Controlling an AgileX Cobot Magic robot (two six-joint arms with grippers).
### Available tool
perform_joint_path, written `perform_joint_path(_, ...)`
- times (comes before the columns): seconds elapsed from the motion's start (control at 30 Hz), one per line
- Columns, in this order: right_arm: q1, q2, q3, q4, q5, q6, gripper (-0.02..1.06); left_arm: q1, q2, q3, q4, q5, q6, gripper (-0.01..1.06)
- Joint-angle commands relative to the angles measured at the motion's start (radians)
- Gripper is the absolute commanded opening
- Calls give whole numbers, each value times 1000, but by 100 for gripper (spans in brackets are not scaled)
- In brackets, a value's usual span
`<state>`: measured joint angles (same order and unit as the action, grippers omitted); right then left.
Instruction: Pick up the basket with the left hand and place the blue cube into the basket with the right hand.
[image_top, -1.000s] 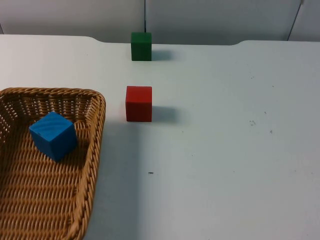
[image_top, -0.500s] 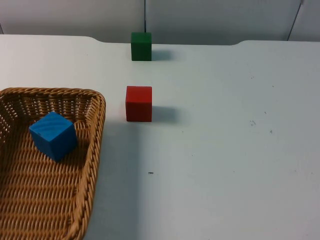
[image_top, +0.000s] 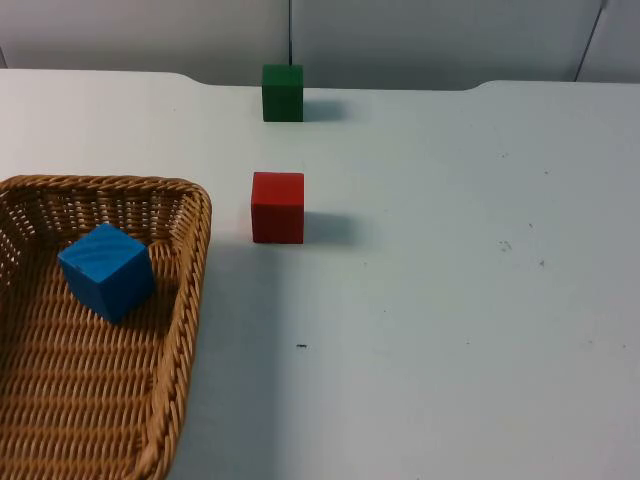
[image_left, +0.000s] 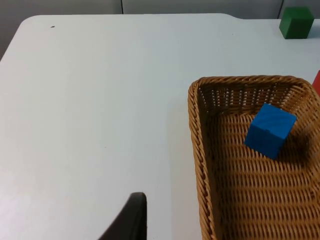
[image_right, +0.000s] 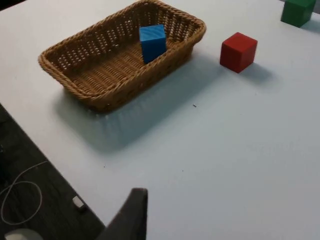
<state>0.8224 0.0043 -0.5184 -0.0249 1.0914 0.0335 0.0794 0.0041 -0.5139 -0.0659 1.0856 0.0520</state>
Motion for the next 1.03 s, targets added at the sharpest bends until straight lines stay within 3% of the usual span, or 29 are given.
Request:
perform_joint_path(0.0,-60,-4,7,5,-15,-7,105,-3,-4,3,-5,-10,2,105)
perform_joint_path(0.07,-152,-4,7,5,-15,-7,105,-3,-4,3,-5,-10,2,105)
perform_joint_path(0.1,-152,-4,7,5,-15,-7,105,-3,-4,3,-5,-10,2,105)
perform_joint_path(0.2,-338,-4,7,5,-15,-7,105,-3,-4,3,-5,-10,2,105)
perform_joint_path(0.23,-338,-4,7,5,-15,-7,105,-3,-4,3,-5,-10,2,105)
perform_joint_path(0.37,-515,-4,7,5,-15,-7,105,-3,-4,3,-5,-10,2,105)
perform_joint_path(0.53,-642,-4,7,5,-15,-7,105,-3,-4,3,-5,-10,2,105)
perform_joint_path(1.0,-792,-4,7,5,-15,-7,105,-3,-4,3,-5,-10,2,105)
